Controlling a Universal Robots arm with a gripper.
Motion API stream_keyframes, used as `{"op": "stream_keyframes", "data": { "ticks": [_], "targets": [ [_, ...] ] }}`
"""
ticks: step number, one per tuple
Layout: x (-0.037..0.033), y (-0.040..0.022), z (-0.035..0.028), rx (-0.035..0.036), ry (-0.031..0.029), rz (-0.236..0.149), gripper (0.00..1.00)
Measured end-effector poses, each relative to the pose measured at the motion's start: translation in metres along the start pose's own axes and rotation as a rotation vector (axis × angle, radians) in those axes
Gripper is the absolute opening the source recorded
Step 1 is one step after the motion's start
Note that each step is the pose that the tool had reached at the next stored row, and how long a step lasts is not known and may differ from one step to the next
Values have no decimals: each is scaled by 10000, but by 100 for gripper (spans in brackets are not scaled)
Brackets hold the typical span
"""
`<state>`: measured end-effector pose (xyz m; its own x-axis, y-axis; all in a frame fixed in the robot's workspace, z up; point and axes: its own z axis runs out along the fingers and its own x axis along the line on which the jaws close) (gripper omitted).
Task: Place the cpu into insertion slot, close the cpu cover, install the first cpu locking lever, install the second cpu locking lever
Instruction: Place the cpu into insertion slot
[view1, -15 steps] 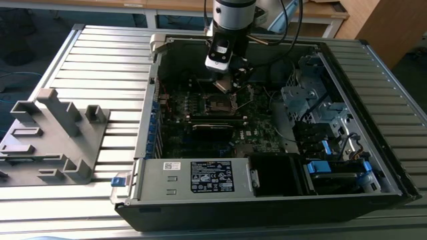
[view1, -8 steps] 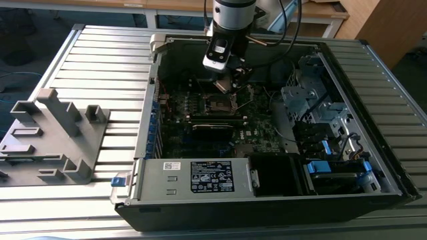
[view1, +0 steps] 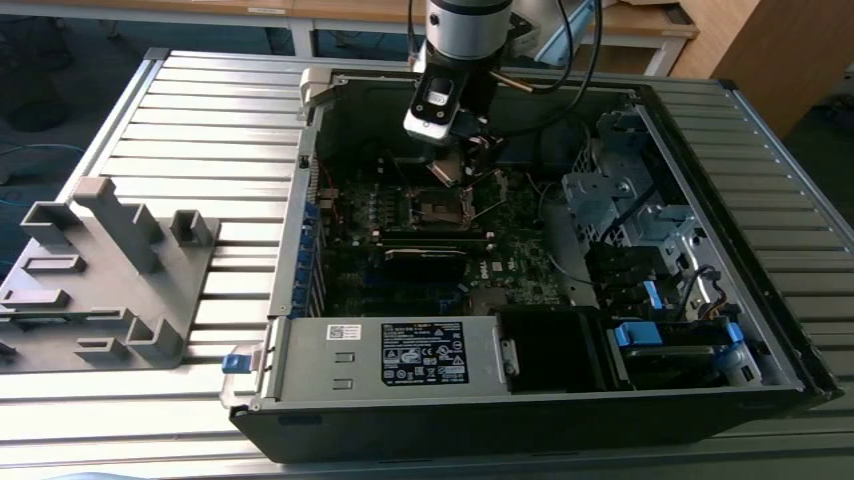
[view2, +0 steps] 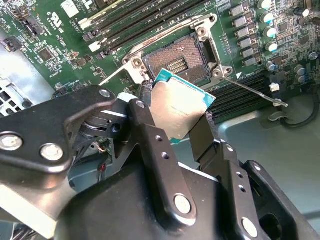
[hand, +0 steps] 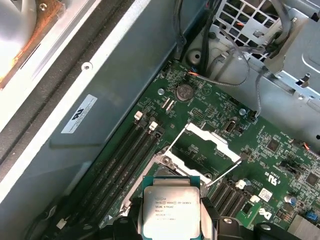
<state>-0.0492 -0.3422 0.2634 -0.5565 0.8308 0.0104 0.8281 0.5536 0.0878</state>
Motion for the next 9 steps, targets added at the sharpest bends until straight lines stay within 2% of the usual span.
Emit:
{"op": "stream_keyframes", "data": {
  "ticks": [2,9],
  "targets": [
    [0,0,2,-2,-13,147,54],
    [0,-1,14,-14,-124,1407,54]
  ]
}}
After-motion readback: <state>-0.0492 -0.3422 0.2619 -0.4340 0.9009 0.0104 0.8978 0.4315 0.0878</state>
